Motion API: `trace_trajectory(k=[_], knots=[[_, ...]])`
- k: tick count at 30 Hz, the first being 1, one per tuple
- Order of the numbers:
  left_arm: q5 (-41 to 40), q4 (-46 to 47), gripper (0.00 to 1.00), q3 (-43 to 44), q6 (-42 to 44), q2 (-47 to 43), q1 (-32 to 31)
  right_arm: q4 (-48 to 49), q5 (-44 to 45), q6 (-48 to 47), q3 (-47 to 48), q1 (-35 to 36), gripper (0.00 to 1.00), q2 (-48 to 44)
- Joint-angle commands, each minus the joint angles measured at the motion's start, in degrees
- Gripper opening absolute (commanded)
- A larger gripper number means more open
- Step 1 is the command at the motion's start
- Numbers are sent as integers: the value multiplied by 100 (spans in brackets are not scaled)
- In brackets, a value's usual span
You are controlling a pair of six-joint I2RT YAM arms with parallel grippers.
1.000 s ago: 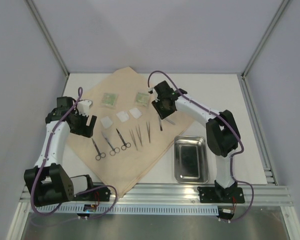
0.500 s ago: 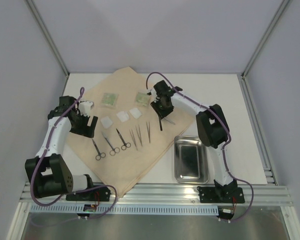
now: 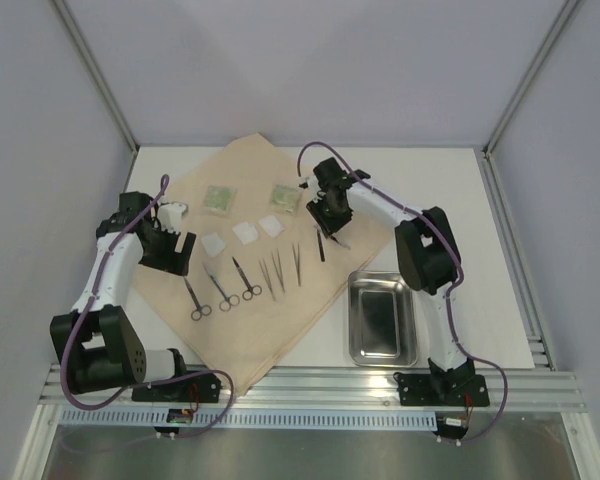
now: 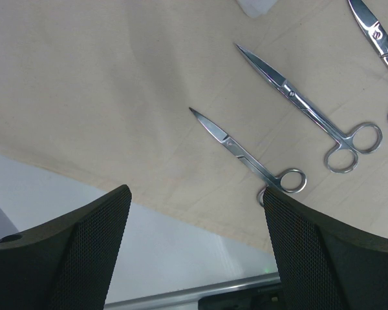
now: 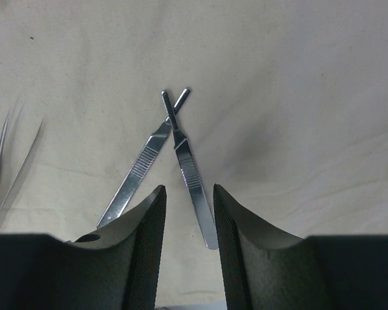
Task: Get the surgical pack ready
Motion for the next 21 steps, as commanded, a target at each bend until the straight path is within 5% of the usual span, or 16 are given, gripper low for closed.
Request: trace_trajectory(k=[1,11,21], knots=[[28,56,93,58,-16,-14,46,-86,-97,-151,182,-82,39,110],[11,64,93,32,-34,-31,46,-86,-71,-160,146,-213,38,383],[-33,82,93,31,-43,-40,46,230,-71,147,-187,-205,20,304]])
